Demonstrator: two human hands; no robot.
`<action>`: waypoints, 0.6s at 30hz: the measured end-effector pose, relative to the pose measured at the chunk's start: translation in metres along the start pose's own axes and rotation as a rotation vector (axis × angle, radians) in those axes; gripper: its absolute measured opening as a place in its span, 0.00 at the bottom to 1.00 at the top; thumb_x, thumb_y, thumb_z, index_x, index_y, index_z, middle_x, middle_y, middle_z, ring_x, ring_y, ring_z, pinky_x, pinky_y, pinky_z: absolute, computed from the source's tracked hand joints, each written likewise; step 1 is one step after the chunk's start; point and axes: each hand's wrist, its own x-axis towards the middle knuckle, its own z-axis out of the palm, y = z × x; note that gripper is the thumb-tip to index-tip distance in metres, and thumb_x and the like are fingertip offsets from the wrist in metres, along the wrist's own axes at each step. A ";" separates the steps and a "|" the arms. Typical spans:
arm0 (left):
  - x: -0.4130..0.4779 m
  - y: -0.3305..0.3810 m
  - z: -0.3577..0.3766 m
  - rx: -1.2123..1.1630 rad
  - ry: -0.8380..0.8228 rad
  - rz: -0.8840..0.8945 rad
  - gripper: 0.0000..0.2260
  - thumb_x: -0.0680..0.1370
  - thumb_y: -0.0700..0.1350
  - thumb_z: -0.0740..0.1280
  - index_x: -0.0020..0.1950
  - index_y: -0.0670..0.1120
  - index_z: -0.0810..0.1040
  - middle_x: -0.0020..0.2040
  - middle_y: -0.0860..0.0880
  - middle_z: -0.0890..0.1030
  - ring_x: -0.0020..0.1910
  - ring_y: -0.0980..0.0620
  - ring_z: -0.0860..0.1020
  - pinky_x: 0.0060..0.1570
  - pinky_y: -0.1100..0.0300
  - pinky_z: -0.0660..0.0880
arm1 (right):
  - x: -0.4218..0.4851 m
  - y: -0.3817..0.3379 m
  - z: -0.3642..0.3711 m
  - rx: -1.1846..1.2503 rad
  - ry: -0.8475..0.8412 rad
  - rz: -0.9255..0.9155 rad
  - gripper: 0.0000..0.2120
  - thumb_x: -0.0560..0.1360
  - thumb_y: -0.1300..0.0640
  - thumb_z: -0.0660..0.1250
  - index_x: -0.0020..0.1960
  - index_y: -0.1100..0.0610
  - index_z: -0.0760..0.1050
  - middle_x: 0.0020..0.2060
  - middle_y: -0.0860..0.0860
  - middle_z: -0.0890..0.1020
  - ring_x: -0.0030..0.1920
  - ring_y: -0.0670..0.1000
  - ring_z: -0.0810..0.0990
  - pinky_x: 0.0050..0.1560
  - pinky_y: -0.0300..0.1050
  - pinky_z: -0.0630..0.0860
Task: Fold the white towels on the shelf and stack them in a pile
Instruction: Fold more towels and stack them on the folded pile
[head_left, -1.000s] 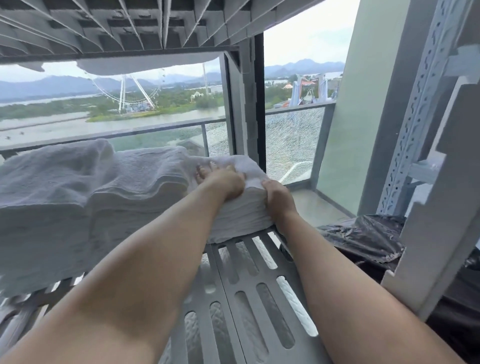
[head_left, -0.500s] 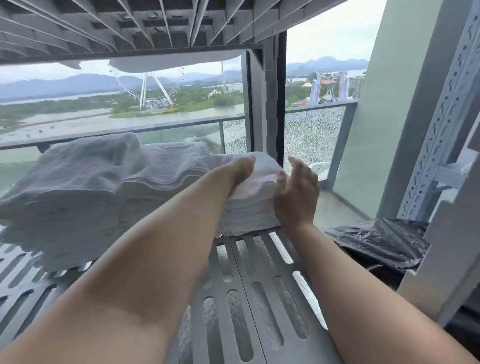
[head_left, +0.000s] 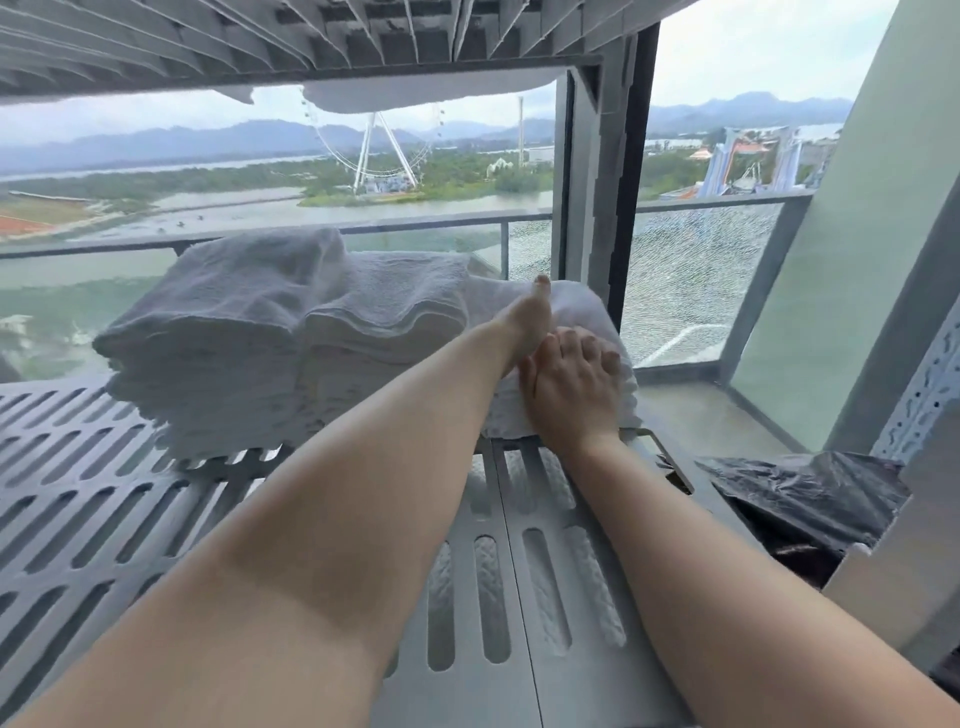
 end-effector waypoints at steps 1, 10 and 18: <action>-0.008 0.001 0.001 0.049 -0.001 0.029 0.32 0.86 0.60 0.47 0.78 0.36 0.61 0.78 0.37 0.63 0.77 0.43 0.63 0.75 0.53 0.58 | -0.001 0.000 -0.002 0.014 -0.006 0.009 0.25 0.81 0.44 0.44 0.63 0.56 0.72 0.64 0.56 0.74 0.69 0.60 0.67 0.69 0.60 0.60; -0.041 0.016 -0.116 0.857 0.603 0.390 0.24 0.85 0.57 0.48 0.72 0.45 0.69 0.67 0.38 0.77 0.63 0.38 0.76 0.55 0.49 0.71 | -0.019 -0.049 -0.034 0.361 0.305 -0.185 0.19 0.77 0.51 0.58 0.66 0.57 0.71 0.63 0.55 0.75 0.63 0.56 0.72 0.64 0.53 0.68; 0.013 0.001 -0.191 1.167 0.371 0.262 0.26 0.83 0.63 0.51 0.78 0.53 0.66 0.79 0.46 0.66 0.75 0.42 0.65 0.73 0.49 0.61 | -0.040 -0.132 -0.023 0.175 0.369 -0.572 0.14 0.72 0.59 0.63 0.56 0.58 0.79 0.57 0.54 0.79 0.63 0.57 0.75 0.64 0.55 0.69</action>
